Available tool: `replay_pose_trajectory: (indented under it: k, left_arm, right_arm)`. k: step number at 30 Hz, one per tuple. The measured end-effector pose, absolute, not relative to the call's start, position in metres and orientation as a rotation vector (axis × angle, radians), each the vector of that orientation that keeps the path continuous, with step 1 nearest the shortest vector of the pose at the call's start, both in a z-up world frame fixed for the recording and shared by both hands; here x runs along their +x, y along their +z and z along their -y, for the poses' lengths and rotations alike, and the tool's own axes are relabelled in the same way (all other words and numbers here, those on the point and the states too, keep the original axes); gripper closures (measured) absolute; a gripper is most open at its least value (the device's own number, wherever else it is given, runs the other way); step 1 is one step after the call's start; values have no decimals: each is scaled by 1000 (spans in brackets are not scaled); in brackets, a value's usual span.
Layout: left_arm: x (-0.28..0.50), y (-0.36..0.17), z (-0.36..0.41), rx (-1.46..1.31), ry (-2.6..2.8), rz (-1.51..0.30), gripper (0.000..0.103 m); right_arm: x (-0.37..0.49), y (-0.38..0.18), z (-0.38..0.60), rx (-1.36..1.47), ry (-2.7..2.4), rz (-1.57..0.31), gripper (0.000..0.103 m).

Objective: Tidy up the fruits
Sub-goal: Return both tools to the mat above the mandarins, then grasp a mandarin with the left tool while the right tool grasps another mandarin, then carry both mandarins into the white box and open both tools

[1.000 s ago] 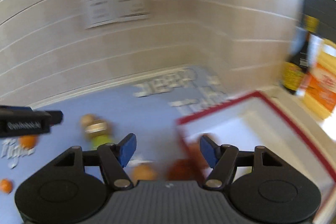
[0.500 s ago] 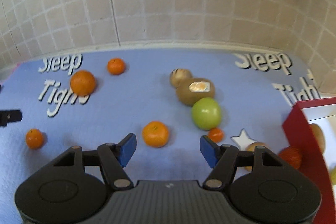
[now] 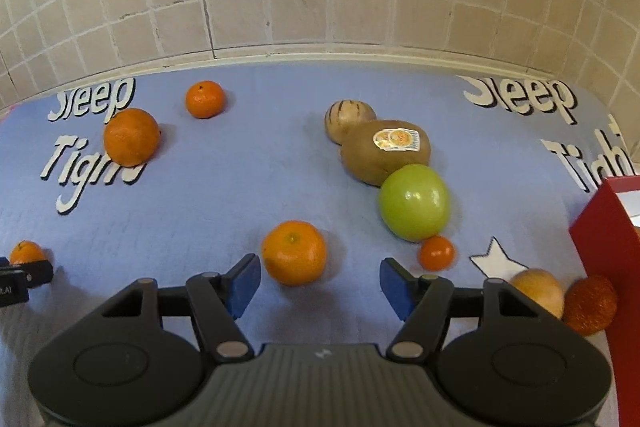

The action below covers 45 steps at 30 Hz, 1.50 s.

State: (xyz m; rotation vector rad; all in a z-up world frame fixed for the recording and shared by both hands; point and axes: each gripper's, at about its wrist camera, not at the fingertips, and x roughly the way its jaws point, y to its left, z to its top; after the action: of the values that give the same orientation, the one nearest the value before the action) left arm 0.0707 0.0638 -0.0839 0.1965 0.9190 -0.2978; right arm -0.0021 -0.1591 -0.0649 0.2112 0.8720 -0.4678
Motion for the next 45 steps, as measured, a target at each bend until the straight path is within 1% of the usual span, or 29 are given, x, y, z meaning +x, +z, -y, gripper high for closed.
replay_pose_trajectory:
  k: [7,11,12,13,14,17,19,22,23,34,45]
  left_arm:
    - [75,-87,-49,240,-261,-911,24]
    - [78,-87,-45,246,-257,-910,28]
    - [78,-87,-45,246,-259,-911,32]
    - [78,-87,-44,247,-262,-912,34]
    - [78,-87,-43,248,-266,-912,41]
    - [76,-85,-37,270,-254,-904,54]
    - [75,-84,-33,290,-247,-901,55]
    - [74,-80,-31,283,-251,-906,55]
    - [73,-78,-30,276,-259,-911,55]
    - [59,-55,-4,287,-314,-889,55]
    - [38,-28,44,304,-424,-846,55]
  right_arm:
    - [15,-73,162,208,-478,-888,37]
    - [21,-76,162,214,-477,-896,39]
    - [22,-77,161,214,-476,-899,40]
    - [23,-78,161,213,-476,-901,40]
    - [24,-79,160,211,-477,-903,40]
    - [26,-80,160,205,-483,-902,43]
    - [27,-80,159,201,-484,-902,47]
    - [28,-79,158,200,-472,-897,57]
    - [28,-78,157,196,-469,-895,62]
    - [17,-69,159,206,-465,-875,62]
    - [-18,-25,181,234,-533,-777,62]
